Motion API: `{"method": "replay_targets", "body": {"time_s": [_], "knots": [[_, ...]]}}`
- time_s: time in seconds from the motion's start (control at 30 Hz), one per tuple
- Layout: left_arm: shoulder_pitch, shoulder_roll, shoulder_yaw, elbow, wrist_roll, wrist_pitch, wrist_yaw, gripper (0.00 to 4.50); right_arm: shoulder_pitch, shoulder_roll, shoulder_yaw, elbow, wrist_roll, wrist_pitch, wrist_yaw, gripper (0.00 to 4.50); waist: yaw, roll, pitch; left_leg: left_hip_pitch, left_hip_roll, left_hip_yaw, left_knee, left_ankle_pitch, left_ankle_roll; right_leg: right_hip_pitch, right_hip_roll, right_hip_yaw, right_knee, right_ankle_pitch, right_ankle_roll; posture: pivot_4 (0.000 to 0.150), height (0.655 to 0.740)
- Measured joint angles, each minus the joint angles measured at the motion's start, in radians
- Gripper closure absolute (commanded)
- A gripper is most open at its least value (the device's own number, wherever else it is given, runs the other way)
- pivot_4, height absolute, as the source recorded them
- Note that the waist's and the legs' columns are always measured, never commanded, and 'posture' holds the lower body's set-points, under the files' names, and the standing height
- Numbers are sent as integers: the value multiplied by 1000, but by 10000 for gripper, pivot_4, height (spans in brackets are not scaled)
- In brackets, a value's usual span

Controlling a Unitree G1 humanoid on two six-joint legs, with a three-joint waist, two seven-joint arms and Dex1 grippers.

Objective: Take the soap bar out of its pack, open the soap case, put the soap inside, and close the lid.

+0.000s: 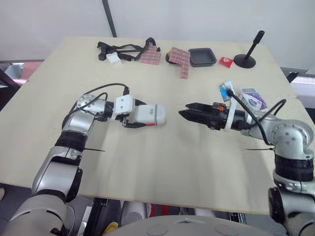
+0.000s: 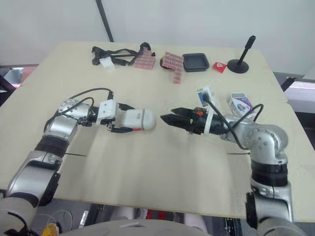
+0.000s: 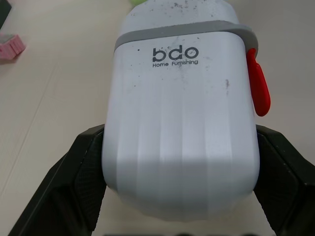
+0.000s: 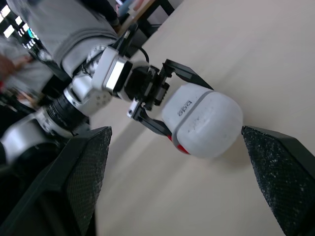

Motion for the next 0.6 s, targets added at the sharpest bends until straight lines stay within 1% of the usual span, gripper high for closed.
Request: {"method": "replay_targets", "body": {"time_s": [0.13,0.23,0.27,0.4,0.6], "knots": [[64,5,0,-141,-39,54,3,10140,-13,130,-5,136,123,74,-249,0,4,1,0,0,0,0,-1,0,0,-1,1,-1,-1,0,0,1500,7400],[86,13,0,-192,-61,89,9,10140,-14,152,-5,174,169,80,-350,0,7,1,0,0,-1,0,-1,0,0,-3,-1,-3,0,0,0,1500,7400],[94,22,1,-208,-65,99,11,10140,-15,157,-5,186,184,80,-384,0,5,1,0,0,-1,0,-1,0,0,-3,-4,-3,0,0,0,1500,7400],[113,32,0,-244,-72,119,17,10140,-16,182,-4,226,246,63,-477,0,-7,1,0,-1,-1,0,-2,1,-2,-4,-4,-2,0,0,0,1500,7400],[118,36,0,-260,-73,122,24,10140,-30,186,15,254,322,33,-540,0,-7,1,0,-1,-1,0,-3,1,-2,-4,-4,-3,0,0,0,1500,7400]]}}
